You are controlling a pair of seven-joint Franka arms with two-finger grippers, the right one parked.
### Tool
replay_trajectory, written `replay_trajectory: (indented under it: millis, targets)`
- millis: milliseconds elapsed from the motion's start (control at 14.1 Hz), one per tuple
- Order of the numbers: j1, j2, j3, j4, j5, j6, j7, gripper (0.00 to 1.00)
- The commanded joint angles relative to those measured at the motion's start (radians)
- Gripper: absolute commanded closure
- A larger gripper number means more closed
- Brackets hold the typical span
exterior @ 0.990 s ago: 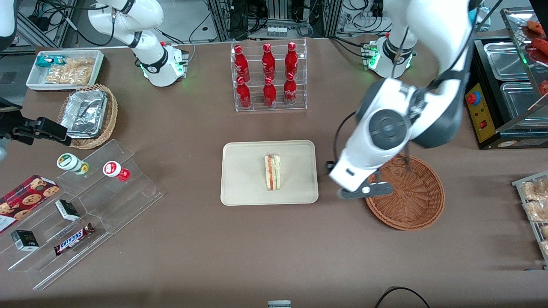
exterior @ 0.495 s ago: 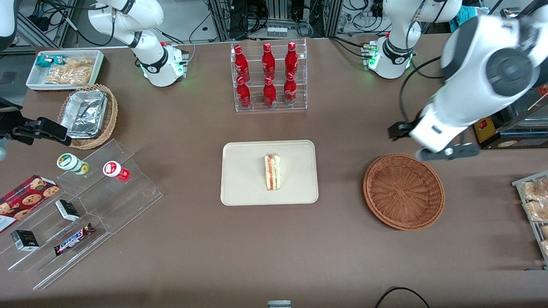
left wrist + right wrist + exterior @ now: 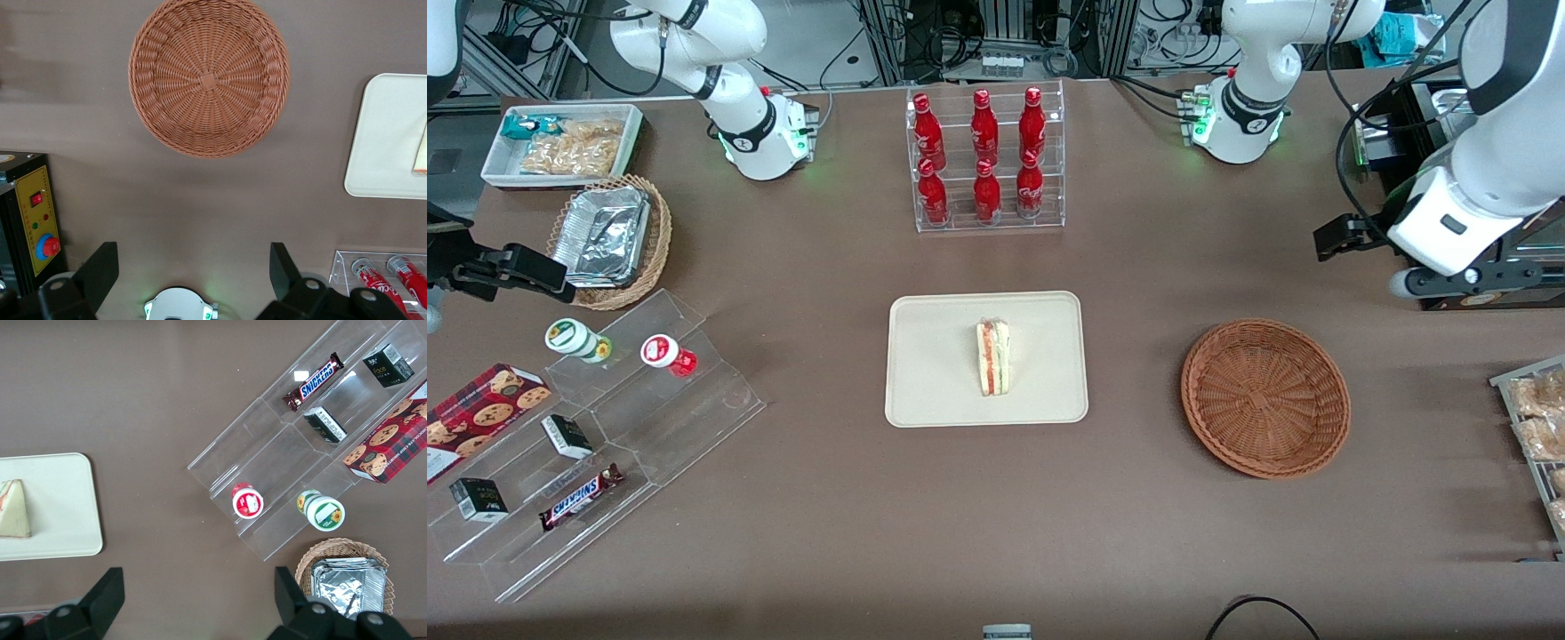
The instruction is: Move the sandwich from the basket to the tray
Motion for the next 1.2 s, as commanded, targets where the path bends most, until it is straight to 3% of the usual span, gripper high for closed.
replay_trajectory:
  millis: [0, 1131]
  targets:
    - [0.007, -0.038, 0.027, -0.017, 0.004, -0.021, 0.068, 0.0]
    - [0.007, -0.026, 0.041, 0.061, 0.003, 0.04, 0.081, 0.0]
